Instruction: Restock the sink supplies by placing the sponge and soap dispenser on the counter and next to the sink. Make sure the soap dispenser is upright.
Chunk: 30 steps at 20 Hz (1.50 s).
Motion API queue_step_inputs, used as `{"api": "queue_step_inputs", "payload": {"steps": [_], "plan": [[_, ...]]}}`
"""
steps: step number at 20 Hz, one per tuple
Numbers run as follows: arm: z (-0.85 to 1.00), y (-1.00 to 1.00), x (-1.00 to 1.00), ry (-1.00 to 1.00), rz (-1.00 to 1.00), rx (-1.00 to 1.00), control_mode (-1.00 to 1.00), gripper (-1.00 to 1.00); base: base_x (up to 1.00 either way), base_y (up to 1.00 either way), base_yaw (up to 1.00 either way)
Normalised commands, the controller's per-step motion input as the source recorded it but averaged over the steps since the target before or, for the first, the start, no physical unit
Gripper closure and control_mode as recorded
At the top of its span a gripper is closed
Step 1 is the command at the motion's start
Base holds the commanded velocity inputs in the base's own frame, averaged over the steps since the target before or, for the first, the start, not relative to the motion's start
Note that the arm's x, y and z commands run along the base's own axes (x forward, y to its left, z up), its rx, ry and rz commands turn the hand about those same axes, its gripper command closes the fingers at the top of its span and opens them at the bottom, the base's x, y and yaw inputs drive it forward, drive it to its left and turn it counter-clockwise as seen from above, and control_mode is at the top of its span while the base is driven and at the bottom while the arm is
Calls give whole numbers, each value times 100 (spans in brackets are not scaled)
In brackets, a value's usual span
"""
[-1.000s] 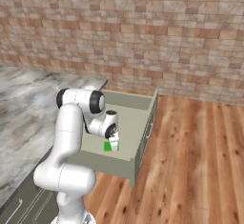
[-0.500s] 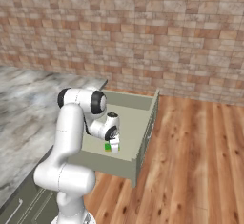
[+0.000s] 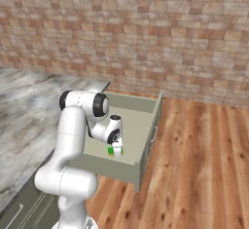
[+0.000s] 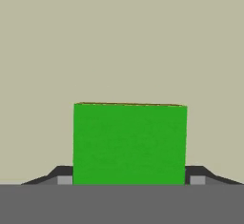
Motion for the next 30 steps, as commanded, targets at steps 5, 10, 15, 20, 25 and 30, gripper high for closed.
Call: {"api": "queue_step_inputs", "payload": {"steps": [5,10,15,20,25,30], "plan": [[-1,0,0,-7,-9,1,-100,100,0,0,0],[44,0,0,-8,-9,1,-100,100,0,0,0],[99,-1,-5,-11,-7,0,-100,100,0,0,0],[100,-14,-26,-7,-8,0,-100,100,0,0,0],[100,-14,-46,-6,-10,0,-100,100,0,0,0],[100,-4,-58,-6,-11,0,-100,100,0,0,0]]}}
